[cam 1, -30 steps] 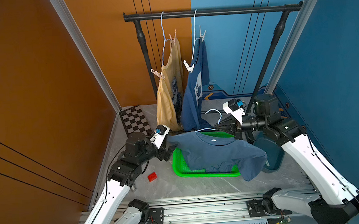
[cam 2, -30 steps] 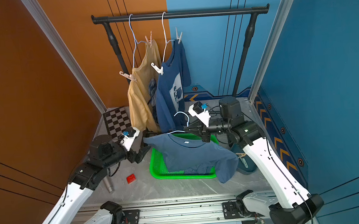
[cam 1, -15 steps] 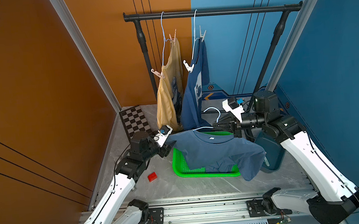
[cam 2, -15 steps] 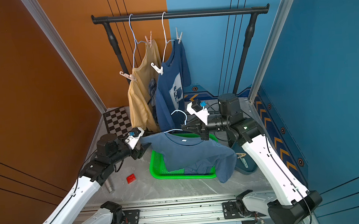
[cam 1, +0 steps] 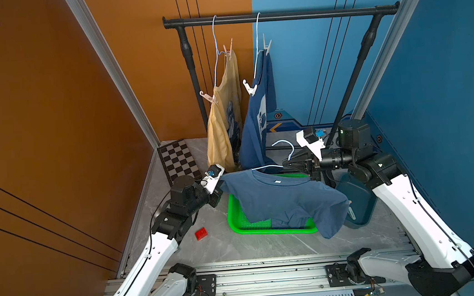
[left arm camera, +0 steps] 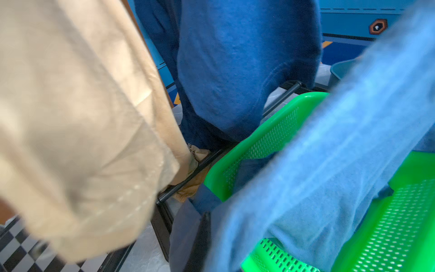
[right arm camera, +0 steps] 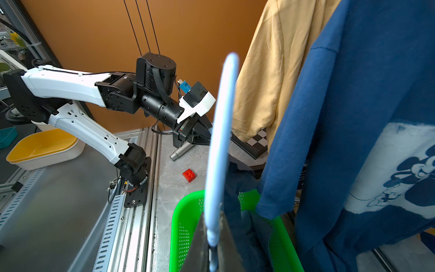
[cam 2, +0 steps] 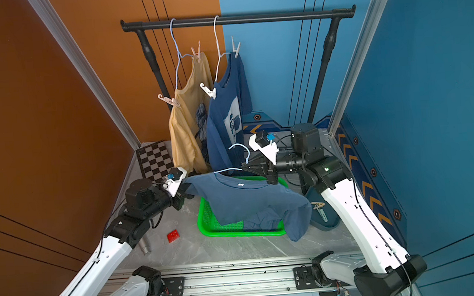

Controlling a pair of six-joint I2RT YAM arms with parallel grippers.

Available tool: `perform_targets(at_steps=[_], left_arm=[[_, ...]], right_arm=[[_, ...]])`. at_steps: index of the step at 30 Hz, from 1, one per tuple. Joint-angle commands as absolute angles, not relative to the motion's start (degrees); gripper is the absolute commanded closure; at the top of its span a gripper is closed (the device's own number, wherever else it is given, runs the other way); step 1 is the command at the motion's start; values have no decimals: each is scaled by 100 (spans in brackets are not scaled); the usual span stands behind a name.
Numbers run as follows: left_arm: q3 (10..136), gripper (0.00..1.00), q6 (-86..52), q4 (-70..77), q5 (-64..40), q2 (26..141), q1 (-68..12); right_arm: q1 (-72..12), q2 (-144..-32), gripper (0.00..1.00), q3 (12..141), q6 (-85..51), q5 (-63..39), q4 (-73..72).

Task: Remove the clothespins securing t-shirts to the hanger
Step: Remove the T-shirt from the hanger.

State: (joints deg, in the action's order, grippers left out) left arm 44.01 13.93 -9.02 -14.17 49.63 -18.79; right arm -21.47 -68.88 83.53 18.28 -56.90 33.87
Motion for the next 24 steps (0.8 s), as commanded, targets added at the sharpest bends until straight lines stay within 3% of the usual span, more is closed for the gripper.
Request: perform_targets(at_steps=[1,13,20,24], left_arm=[[4315,100,443,-777,-937,4808,-1595],[4326,100,-994,-1334,-1325,4720,-186],[4289,100,-1126,-1328,-1555,4685,51],[4380,100,-1207,-1322,-1841,4684,19]], right_arm=[[-2062,-6639,100,8398,1972,-5773,3252],[-1826,-6492,100,8395,2087,-5599,3210],[-1755,-6574,100,8482,2002,-5569,3085],[-1751,-6549,100,8145,1332,-5494,2109]])
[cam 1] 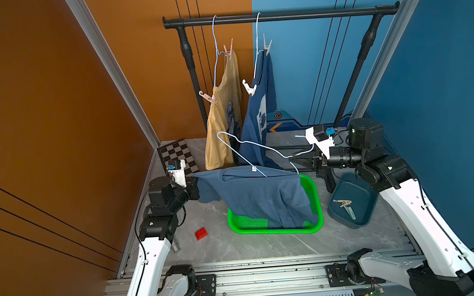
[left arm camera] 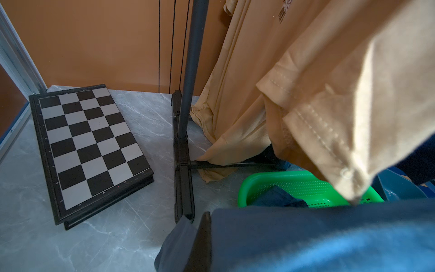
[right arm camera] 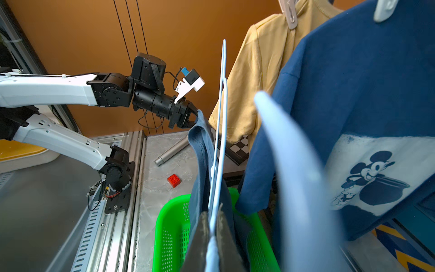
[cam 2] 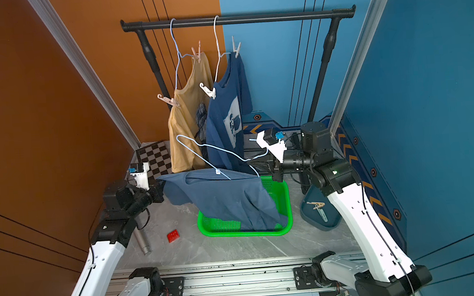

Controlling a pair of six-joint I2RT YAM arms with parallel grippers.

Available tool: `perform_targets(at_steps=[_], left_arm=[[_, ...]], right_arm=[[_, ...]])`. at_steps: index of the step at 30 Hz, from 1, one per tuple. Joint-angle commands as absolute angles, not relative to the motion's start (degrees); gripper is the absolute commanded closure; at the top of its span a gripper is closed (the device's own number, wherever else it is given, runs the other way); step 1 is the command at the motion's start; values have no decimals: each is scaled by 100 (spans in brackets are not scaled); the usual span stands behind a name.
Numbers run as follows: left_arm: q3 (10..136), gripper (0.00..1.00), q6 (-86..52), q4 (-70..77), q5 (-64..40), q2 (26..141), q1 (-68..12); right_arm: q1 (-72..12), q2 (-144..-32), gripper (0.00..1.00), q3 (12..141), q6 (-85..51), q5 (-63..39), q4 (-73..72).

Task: Remove the clothespins securing t-shirts to the hanger
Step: Remove the T-shirt from the hanger.

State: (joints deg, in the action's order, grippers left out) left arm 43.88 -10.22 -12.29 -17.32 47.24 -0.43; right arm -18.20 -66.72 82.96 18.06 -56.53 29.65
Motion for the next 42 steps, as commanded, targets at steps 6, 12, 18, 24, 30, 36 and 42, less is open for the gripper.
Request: perform_targets(at_steps=[6,12,18,24,30,36,42], left_arm=[[4750,100,-1301,-1285,-1627,4558,-645],[5030,100,-1277,-1282,-1196,4517,-1398],[5103,100,-1207,-1283,-788,4607,-2101],[5248,100,-1187,-1270,-546,4722,-2706],[5491,100,-1067,-1168,-341,5127,-3324],[5721,100,-1005,-731,-225,5640,-3866],[6399,100,-1206,-83,-683,6293,-4405]], right_arm=[[-1973,-6762,100,7220,-422,-5212,-872],[-2478,-7259,100,7330,-423,-4738,-1510],[-2761,-7816,100,7773,-728,-4607,-2158],[-2749,-7795,100,7944,-881,-4615,-2306],[-2444,-7299,100,7397,-1321,-4458,-3096],[-2309,-7086,100,7367,-1409,-4493,-2972],[-1473,-6326,100,6600,-1626,-4599,-2895]])
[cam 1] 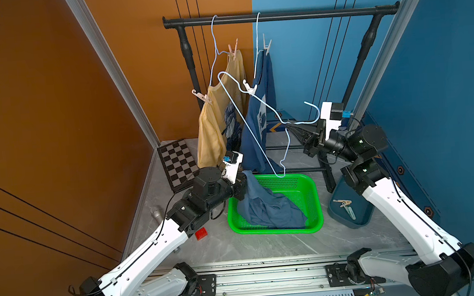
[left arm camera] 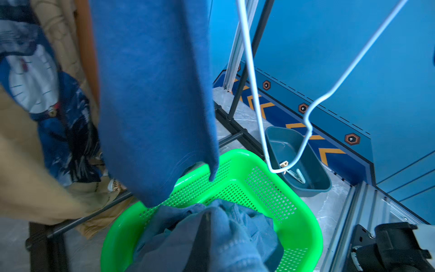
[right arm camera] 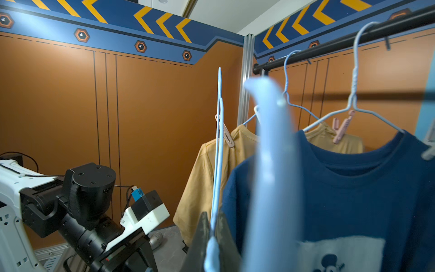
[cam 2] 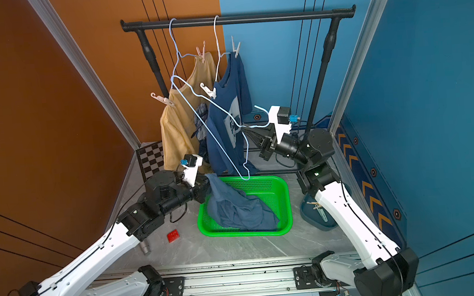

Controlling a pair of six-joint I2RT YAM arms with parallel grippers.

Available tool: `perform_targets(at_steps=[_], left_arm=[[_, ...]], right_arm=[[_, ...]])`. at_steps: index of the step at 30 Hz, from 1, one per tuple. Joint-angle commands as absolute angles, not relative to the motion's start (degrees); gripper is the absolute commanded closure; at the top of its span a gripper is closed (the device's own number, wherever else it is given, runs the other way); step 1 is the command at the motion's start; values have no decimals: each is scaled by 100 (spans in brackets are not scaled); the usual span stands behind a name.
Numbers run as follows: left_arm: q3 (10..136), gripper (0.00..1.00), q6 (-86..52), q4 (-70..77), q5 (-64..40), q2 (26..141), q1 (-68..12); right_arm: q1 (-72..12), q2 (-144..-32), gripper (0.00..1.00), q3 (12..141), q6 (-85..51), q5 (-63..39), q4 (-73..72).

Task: Remove the clothespins securing t-shirts to the hanger
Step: Remove the T-shirt from the hanger, then place the T-shirt in the basket.

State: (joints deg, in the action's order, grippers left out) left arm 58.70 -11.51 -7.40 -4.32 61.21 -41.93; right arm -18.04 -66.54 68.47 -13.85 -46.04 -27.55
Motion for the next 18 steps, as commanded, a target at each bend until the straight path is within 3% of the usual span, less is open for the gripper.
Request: perform_targets(at_steps=[1,6,10,18], left_arm=[[6584,100,-1193,-79,-737,6433,-4490],[6830,100,-1240,43,-871,6901,-4864],[6409,100,-1431,-38,-356,6943,-4905],[6005,100,-958,-2293,518,7193,-4884]], right_arm=[[-1318,-6228,100,6488,-1727,-4622,-2953],[-740,-5844,100,6215,-2018,-4777,-3001],[-533,-5653,100,6054,-2092,-4860,-2950],[-511,-5474,100,5824,-2127,-4801,-2933]])
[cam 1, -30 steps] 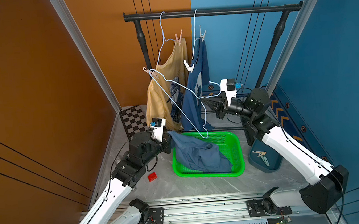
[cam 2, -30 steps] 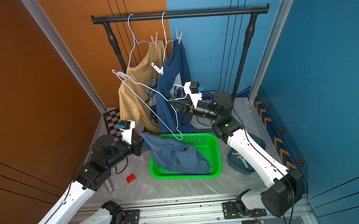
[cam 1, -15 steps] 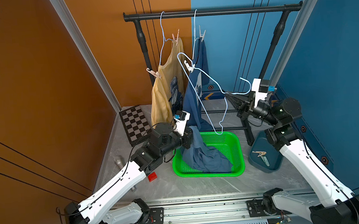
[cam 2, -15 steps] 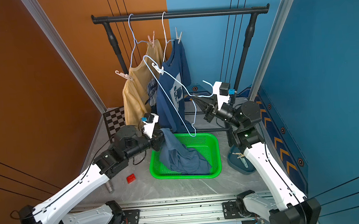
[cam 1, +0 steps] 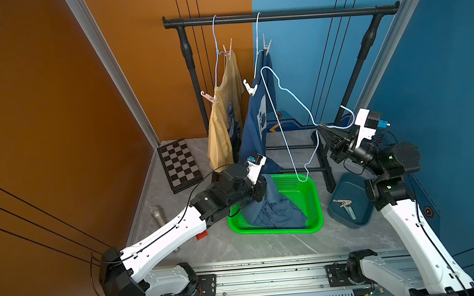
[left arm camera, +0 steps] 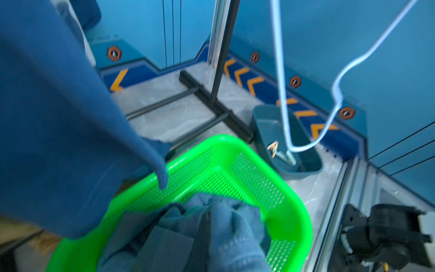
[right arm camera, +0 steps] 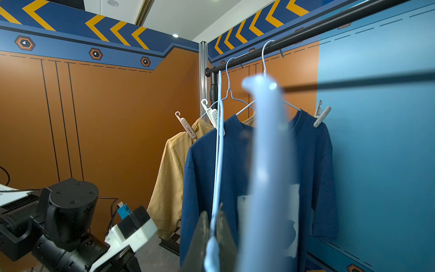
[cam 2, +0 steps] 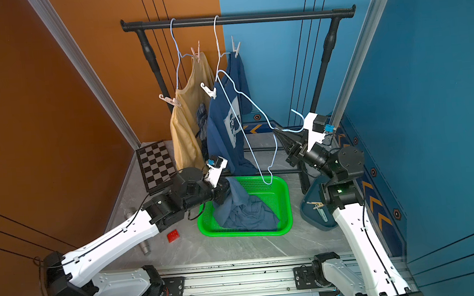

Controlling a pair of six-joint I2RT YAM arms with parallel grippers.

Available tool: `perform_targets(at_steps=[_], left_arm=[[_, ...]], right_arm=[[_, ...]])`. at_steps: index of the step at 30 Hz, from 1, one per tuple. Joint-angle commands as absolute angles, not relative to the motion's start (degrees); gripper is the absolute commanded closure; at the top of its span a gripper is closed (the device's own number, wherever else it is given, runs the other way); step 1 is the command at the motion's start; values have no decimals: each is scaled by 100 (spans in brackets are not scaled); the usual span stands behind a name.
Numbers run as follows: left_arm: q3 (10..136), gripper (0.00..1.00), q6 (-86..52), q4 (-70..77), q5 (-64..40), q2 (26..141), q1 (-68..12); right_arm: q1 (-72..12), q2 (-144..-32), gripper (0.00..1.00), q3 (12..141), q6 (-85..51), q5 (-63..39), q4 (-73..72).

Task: Remove the clothespins securing t-shirts to the hanger
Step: Place the T-shirt in the basket.

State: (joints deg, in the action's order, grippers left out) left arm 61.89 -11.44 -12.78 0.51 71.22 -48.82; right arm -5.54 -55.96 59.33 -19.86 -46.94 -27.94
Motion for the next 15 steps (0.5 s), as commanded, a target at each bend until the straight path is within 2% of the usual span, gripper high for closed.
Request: perform_targets(at_steps=[1,6,11,12,15], left_arm=[[5946,100,-974,-2395,554,7214,-4881],[5525,100,-1067,-2581,524,7522,-4869],[5545,99,-1068,-2639,29,8218,-4839],[5604,96,-1073,-2682,-14,8318,-4838],[5768,74,-1094,-2836,-105,8494,-4833]], right_arm=[[-510,-5454,100,5786,-2127,-4802,-2934],[-510,-5341,100,5618,-2136,-4757,-2909],[-501,-5219,100,5548,-2139,-4762,-2802],[-497,-5190,100,5548,-2121,-4755,-2762],[-460,-5084,100,5555,-2060,-4755,-2611]])
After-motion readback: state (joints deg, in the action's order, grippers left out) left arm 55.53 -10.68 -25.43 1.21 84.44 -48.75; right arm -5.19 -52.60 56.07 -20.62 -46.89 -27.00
